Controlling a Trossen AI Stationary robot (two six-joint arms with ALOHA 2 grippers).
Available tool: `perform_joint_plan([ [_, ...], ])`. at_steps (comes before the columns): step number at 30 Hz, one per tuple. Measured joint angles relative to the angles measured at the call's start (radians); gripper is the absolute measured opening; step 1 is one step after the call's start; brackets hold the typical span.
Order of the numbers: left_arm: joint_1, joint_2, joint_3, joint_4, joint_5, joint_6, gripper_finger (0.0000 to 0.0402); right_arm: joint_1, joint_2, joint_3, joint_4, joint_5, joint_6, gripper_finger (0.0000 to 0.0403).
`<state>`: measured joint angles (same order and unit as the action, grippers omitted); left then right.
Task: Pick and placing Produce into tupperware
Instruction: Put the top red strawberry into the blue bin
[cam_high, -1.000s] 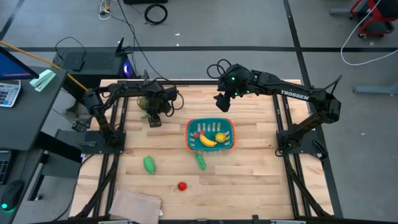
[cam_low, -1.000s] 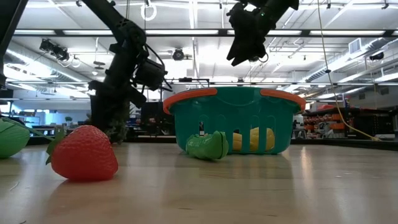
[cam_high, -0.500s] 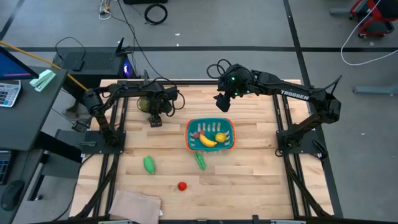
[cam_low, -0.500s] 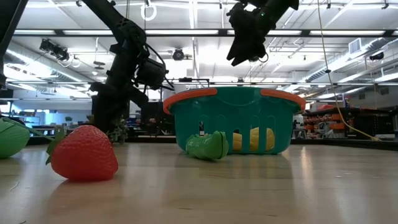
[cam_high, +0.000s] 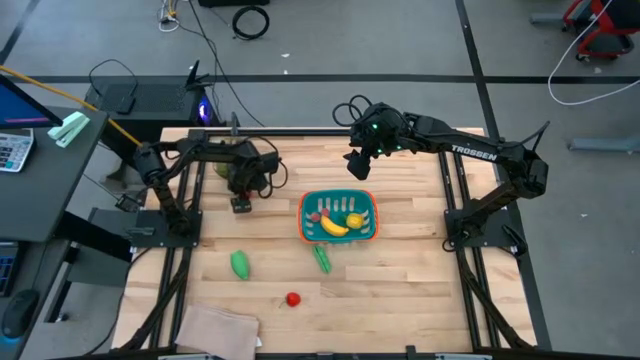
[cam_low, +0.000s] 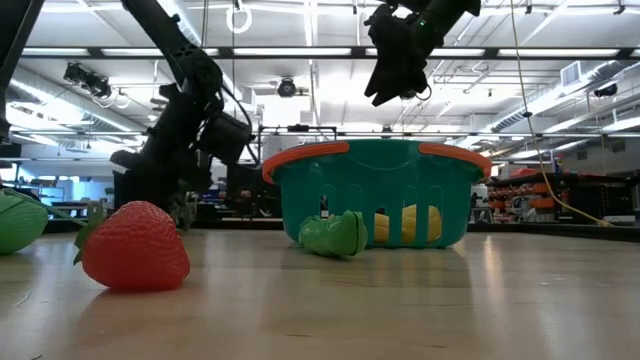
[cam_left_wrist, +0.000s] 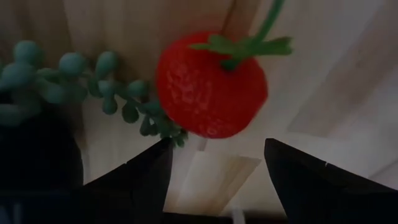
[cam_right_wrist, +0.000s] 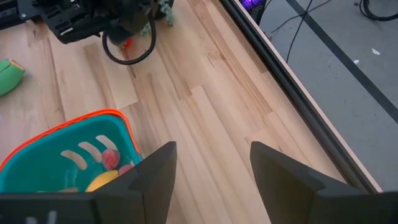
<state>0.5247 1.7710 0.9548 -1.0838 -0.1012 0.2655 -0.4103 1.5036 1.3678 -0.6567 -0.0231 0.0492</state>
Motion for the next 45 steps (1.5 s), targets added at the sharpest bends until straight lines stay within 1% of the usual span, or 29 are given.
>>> perform_joint_plan([
  [5, 0.0, 0.0, 0.004, 0.026, 0.001, -0.045, 0.0255, 0.0, 0.0, 0.0, 0.0, 0.0, 0.0, 0.0214],
  [11, 0.0, 0.0, 0.037, 0.06, 0.005, -0.045, 0.0252, 0.0, 0.0, 0.0, 0.0, 0.0, 0.01, 0.0214],
  [19, -0.001, 0.0, 0.038, 0.097, 0.004, -0.05, 0.0248, 0.0, 0.0, 0.0, 0.0, 0.0, 0.01, 0.0214],
  [29, -0.036, 0.0, 0.038, 0.123, 0.003, -0.053, 0.025, 0.0, 0.0, 0.0, 0.0, 0.0, 0.009, 0.0214],
  [37, -0.046, 0.0, 0.038, 0.182, 0.005, -0.052, 0.0245, 0.0, 0.0, 0.0, 0.0, 0.0, 0.009, 0.0214],
  [45, -0.046, 0.0, 0.038, 0.184, 0.004, -0.075, 0.0226, 0.0, 0.0, 0.0, 0.0, 0.0, 0.009, 0.0214],
])
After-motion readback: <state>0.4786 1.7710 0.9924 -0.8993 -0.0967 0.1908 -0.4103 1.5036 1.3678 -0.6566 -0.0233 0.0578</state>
